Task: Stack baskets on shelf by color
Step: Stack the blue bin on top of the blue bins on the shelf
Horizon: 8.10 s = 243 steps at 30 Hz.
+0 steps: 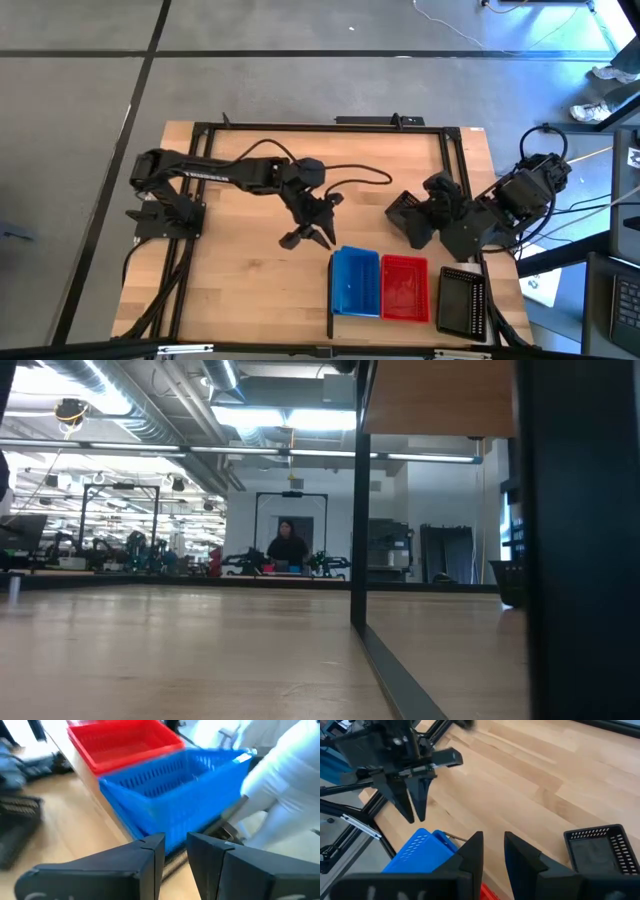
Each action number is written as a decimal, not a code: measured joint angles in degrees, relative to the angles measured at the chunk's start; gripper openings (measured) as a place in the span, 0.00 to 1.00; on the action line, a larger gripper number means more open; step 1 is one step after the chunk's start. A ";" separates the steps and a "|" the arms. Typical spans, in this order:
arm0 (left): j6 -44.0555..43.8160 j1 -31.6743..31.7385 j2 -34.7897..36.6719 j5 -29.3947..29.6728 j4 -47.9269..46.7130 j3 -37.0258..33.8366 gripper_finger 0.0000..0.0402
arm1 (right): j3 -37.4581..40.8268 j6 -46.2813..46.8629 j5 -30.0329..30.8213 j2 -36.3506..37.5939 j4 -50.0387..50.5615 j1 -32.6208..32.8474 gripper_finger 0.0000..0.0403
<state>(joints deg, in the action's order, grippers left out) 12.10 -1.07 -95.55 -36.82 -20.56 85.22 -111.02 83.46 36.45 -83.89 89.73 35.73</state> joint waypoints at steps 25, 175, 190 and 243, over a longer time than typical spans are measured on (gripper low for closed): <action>2.92 -0.44 -3.00 -9.36 4.08 -0.09 0.18 | 0.00 0.26 -0.02 0.04 -0.78 0.00 0.19; -2.65 9.13 17.99 19.21 -14.99 -0.05 0.18 | 3.34 -60.04 -42.07 -14.42 -21.46 -18.78 0.01; -2.41 9.13 17.99 19.21 -14.99 -0.05 0.18 | -2.61 -53.39 -58.56 -14.32 -14.47 -25.41 0.01; -2.48 9.14 17.99 19.23 -15.02 -0.07 0.18 | -5.09 -61.47 -67.11 -19.48 -13.57 -27.39 0.20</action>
<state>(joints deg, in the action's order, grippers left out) 9.62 8.07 -77.56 -17.58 -35.57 85.14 -116.11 22.00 -30.66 -103.37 76.16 8.34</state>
